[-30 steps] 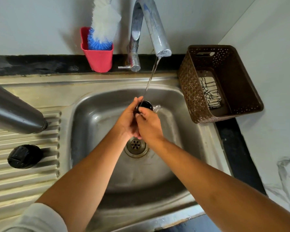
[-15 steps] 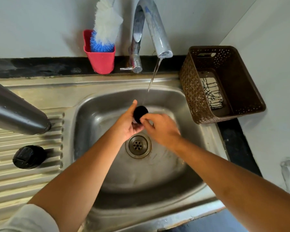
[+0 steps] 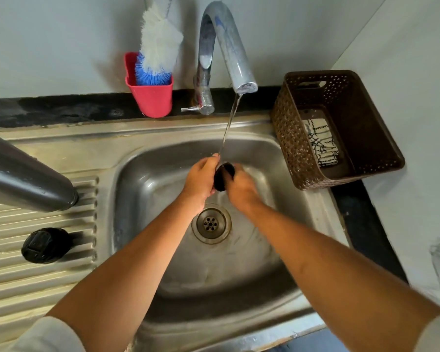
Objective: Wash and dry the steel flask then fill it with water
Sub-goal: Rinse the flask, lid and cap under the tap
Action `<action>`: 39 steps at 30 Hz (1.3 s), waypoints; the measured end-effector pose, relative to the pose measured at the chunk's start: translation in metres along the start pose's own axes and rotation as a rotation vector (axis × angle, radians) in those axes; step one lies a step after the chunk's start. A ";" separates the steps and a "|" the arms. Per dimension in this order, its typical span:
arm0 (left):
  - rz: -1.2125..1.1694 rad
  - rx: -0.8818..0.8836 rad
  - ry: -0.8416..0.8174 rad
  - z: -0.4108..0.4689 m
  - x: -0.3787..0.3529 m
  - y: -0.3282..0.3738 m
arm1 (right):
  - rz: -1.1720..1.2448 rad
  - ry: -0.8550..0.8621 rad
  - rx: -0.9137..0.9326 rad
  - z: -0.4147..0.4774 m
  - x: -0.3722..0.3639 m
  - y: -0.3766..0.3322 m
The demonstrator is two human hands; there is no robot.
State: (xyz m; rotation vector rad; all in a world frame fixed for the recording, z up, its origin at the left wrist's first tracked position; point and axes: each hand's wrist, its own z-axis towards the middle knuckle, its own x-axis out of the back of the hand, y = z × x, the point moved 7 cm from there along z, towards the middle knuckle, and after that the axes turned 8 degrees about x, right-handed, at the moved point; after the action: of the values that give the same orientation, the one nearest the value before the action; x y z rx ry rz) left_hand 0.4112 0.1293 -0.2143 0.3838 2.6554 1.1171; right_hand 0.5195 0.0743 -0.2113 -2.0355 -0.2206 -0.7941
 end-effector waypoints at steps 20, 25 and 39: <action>-0.055 0.060 -0.018 -0.002 0.005 -0.014 | 0.499 -0.051 -0.284 -0.021 -0.033 0.013; 0.060 0.213 -0.153 -0.011 0.014 -0.016 | -0.558 -0.164 0.339 -0.004 0.013 -0.041; -0.071 0.051 -0.046 0.007 0.008 -0.020 | 0.442 -0.104 -0.294 -0.018 -0.025 0.007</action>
State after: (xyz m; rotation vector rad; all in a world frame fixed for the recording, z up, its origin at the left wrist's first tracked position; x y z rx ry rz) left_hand 0.4027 0.1229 -0.2346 0.3175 2.6400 1.0098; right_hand 0.4948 0.0590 -0.2249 -2.2865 0.2993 -0.4621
